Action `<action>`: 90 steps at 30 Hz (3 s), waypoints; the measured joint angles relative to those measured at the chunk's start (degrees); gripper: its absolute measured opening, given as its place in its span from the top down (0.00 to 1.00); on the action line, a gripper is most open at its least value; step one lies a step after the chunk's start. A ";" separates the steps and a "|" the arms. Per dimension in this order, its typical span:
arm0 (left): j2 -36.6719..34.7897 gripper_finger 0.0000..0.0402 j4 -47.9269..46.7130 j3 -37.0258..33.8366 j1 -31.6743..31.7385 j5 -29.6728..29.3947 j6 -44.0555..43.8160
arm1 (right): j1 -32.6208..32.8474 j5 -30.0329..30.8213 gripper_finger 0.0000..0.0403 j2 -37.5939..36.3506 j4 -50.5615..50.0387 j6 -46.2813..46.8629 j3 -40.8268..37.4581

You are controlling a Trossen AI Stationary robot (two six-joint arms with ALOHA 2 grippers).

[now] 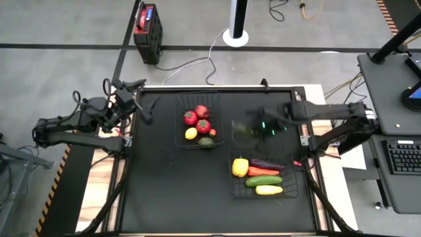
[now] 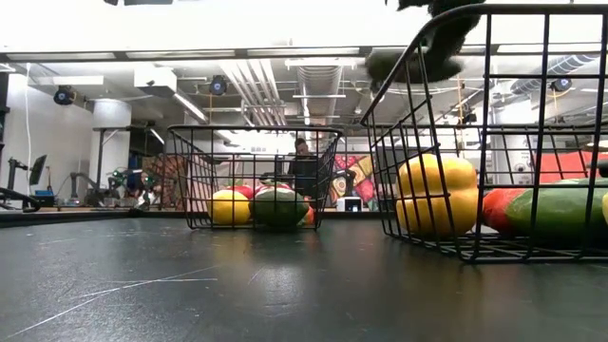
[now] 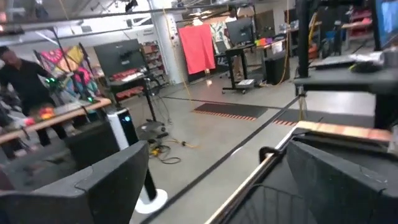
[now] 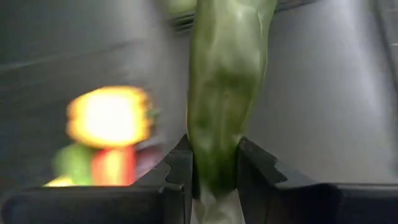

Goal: Sort produce into baskets
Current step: Put the green pepper into the bottom black wire basket, then return to Home Position

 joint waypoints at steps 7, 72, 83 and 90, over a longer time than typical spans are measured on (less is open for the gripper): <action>0.89 0.10 -0.35 0.00 0.00 7.11 -7.66 | 16.26 -11.74 0.81 -0.12 -4.10 3.61 -2.92; 9.93 0.10 51.24 -27.62 0.43 34.88 -7.93 | 13.16 -9.28 0.64 -4.98 90.07 -29.11 -36.05; -20.61 0.10 19.81 -29.23 2.82 33.15 -7.89 | 1.69 -17.00 0.70 -17.26 90.03 -27.54 -44.76; -35.87 0.10 10.51 -30.54 2.80 31.94 -8.58 | 1.47 -17.00 0.73 -28.20 88.79 -26.84 -50.47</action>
